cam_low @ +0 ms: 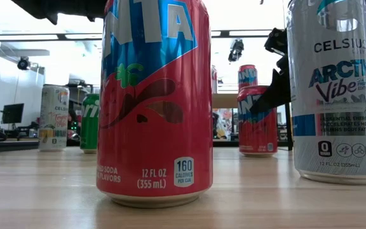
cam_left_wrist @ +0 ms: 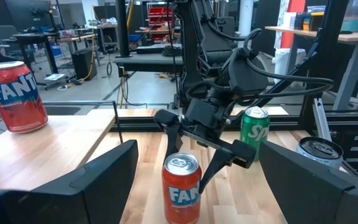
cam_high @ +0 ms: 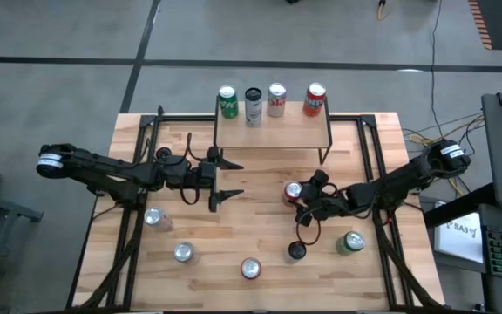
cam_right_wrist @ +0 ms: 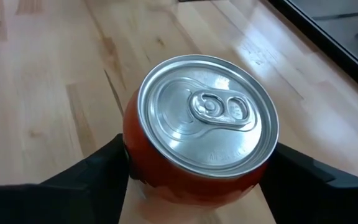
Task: Place canned beverage on shelf
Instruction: Put the top orange soda can on the shelf aligned with the other orange soda can
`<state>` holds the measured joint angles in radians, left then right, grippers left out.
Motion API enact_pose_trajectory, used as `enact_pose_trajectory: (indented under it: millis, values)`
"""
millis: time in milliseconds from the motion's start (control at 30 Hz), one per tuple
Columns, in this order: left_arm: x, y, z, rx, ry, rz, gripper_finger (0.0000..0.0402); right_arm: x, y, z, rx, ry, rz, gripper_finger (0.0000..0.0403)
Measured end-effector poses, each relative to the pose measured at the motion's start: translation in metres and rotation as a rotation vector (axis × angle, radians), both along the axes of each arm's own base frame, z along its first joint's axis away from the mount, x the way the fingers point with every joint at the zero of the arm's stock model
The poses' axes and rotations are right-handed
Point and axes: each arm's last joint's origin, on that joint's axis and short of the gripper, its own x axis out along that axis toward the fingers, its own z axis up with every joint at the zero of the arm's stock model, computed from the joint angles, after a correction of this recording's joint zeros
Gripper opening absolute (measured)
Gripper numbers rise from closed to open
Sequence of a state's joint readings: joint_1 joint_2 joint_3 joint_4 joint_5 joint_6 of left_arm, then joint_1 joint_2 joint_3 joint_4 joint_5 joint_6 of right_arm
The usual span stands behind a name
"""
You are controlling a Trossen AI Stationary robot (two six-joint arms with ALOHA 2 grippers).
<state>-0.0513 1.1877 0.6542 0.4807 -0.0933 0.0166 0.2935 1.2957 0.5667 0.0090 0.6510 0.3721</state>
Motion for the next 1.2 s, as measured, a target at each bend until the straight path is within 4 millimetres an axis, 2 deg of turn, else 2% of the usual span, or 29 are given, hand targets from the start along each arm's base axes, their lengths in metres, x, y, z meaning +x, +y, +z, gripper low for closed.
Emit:
enact_pose_trajectory:
  millis: [100,467,567,733,1200]
  values:
    - [0.0,0.0,0.0,-0.003,0.001,-0.014,0.0322,0.001,0.0,0.006,-0.013,-0.036,0.03,0.0281]
    - [0.001,-0.002,-0.001,0.012,-0.002,-0.056,0.0323,0.001,0.001,0.064,-0.098,-0.295,0.134,0.0289]
    - [0.006,-0.002,-0.005,0.011,-0.005,-0.073,0.0323,0.0,0.001,0.074,-0.112,-0.349,0.19,0.0289]
    - [0.021,-0.004,-0.014,0.024,-0.061,-0.111,0.0323,0.0,0.001,0.079,-0.146,-0.366,0.21,0.029]
    - [0.055,0.001,-0.049,0.026,-0.151,-0.081,0.0323,-0.001,0.001,0.081,-0.184,-0.356,0.227,0.029]
